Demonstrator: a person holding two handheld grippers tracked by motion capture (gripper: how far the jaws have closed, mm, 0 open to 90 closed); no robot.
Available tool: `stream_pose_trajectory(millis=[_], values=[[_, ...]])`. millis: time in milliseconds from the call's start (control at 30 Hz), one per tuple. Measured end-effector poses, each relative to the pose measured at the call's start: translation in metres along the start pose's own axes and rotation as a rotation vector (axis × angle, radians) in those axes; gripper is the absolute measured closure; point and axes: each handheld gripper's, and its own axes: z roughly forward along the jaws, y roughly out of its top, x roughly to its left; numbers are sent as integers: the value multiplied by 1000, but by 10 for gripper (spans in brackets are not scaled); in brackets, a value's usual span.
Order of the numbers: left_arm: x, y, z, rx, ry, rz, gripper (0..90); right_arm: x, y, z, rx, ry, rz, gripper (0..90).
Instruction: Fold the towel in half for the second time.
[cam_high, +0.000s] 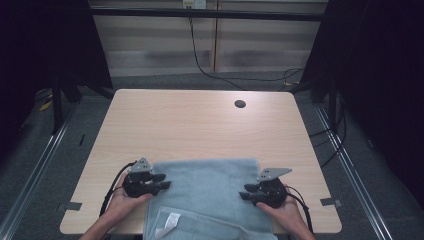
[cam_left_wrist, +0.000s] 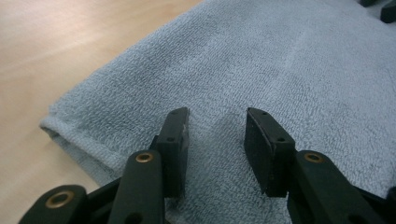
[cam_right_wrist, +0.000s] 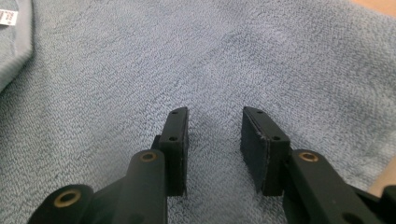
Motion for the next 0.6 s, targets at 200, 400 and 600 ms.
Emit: stream_pose_trajectory(millis=[200, 400, 600], values=[[-11, -5, -5, 13, -16, 20, 584, 13, -10, -10, 16, 22, 0, 619], [-5, 4, -2, 2, -20, -3, 569, -1, 1, -13, -33, 7, 20, 588], [13, 22, -12, -83, 16, -36, 539, -44, 22, -15, -99, -70, 62, 538]])
